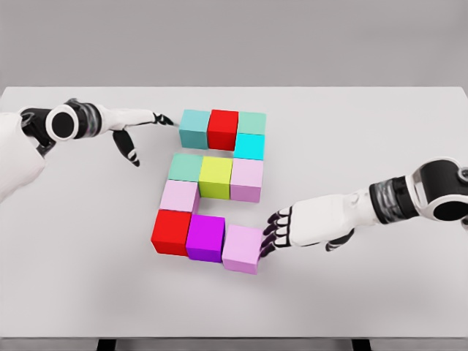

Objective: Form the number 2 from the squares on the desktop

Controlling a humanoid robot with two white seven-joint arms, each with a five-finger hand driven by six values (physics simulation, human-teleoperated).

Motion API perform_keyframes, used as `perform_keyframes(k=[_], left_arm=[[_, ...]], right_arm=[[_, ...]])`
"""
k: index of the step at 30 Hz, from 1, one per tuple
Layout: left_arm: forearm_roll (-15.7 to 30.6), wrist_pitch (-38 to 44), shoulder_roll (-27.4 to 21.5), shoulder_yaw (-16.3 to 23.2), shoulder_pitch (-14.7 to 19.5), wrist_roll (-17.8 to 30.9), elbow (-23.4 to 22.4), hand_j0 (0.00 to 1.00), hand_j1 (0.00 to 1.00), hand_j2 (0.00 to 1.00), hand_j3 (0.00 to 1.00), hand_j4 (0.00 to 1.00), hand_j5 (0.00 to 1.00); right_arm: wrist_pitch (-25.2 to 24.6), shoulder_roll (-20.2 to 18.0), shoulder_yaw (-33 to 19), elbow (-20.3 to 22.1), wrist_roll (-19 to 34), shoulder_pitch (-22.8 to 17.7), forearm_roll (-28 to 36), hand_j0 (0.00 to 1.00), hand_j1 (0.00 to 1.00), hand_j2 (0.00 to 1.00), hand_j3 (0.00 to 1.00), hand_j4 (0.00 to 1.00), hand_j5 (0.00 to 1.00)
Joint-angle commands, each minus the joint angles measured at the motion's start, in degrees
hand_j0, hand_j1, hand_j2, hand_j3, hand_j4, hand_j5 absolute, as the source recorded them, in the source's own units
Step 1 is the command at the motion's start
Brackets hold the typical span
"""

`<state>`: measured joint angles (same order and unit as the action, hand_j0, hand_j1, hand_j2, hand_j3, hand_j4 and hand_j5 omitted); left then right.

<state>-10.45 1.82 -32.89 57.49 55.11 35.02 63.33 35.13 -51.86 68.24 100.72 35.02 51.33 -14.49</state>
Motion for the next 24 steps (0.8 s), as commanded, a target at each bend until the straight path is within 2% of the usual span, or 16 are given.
perform_keyframes(k=[1, 12, 24], left_arm=[[0.2, -0.1, -0.9, -0.4, 0.0, 0.0, -0.1, 1.0, 1.0, 1.0, 1.0, 1.0, 1.0], [0.1, -0.1, -1.7, -0.8, 0.0, 0.0, -0.1, 1.0, 1.0, 1.0, 1.0, 1.0, 1.0], [0.2, 0.0, -1.7, -0.9, -0.2, 0.0, -0.1, 1.0, 1.0, 1.0, 1.0, 1.0, 1.0]], right_arm=[[-0.1, 0.6, 0.0, 0.0, 0.0, 0.1, 0.8, 1.0, 1.0, 1.0, 1.0, 1.0, 1.0], [-0.1, 1.2, -0.8, -0.6, 0.0, 0.6, 1.1, 1.0, 1.0, 1.0, 1.0, 1.0, 1.0], [-0.1, 0.1, -2.8, -1.7, 0.0, 0.7, 1.1, 1.0, 1.0, 1.0, 1.0, 1.0, 1.0]])
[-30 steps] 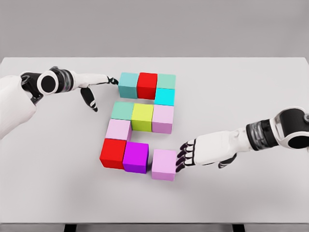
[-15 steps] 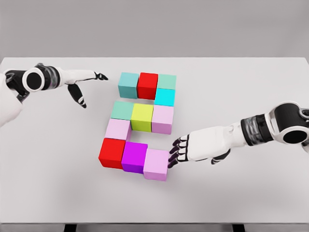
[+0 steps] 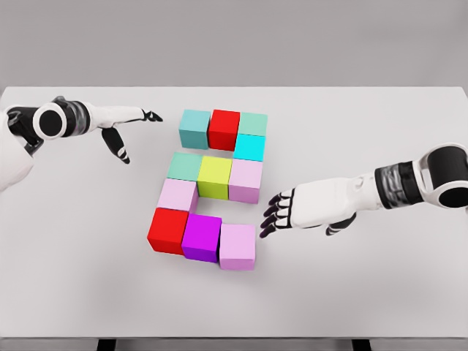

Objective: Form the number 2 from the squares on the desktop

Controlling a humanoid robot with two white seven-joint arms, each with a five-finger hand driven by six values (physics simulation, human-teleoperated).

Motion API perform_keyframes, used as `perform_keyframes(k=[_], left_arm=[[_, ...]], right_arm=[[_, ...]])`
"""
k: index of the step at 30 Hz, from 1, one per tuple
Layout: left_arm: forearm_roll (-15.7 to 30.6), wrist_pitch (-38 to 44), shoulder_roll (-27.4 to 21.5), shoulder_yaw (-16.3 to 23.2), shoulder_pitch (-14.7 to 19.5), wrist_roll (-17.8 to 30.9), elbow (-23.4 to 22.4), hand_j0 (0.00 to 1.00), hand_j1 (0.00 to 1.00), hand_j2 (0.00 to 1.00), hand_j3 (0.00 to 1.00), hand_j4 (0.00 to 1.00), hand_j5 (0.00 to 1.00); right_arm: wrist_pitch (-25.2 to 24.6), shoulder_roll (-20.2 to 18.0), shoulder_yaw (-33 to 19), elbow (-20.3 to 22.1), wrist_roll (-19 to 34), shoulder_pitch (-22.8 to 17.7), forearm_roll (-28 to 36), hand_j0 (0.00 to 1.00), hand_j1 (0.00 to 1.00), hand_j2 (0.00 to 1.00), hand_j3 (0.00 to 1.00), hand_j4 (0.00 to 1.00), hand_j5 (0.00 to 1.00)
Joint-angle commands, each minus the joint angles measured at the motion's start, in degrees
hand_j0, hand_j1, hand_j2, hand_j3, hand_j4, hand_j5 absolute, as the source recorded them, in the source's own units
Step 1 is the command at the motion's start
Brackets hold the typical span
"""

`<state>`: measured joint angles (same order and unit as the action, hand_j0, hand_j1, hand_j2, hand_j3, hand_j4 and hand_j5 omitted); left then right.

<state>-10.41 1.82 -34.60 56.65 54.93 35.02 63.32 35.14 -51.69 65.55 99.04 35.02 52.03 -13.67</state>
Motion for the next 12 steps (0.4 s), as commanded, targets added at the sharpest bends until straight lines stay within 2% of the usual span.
perform_keyframes(k=[1, 2, 5, 8, 12], left_arm=[[0.1, 0.0, -0.1, -0.1, 0.1, 0.0, 0.0, 1.0, 1.0, 1.0, 1.0, 1.0, 1.0], [0.1, 0.0, -0.1, -0.1, 0.0, 0.0, 0.0, 1.0, 1.0, 1.0, 1.0, 1.0, 1.0], [0.1, 0.1, -0.1, -0.1, 0.0, 0.0, 0.0, 1.0, 1.0, 1.0, 1.0, 1.0, 1.0], [0.6, 0.0, -0.8, -0.1, 0.0, 0.0, 0.0, 1.0, 1.0, 1.0, 1.0, 1.0, 1.0], [0.6, 0.1, -0.9, -0.1, 0.0, 0.0, 0.0, 1.0, 1.0, 1.0, 1.0, 1.0, 1.0]], right_arm=[[-0.1, -0.3, -0.2, 0.0, 0.0, 0.1, 0.3, 1.0, 1.0, 1.0, 1.0, 1.0, 1.0], [-0.1, -1.2, -0.5, 0.0, 0.0, 0.2, 0.3, 1.0, 1.0, 1.0, 1.0, 1.0, 1.0], [-0.1, -6.3, -7.9, -1.9, 0.0, -1.5, 3.5, 1.0, 1.0, 1.0, 1.0, 1.0, 1.0], [-0.1, -6.6, -9.0, -5.0, 0.0, -2.0, 6.3, 1.0, 1.0, 1.0, 1.0, 1.0, 1.0], [-0.1, -6.6, -9.0, -5.2, 0.0, -1.9, 6.4, 1.0, 1.0, 1.0, 1.0, 1.0, 1.0]])
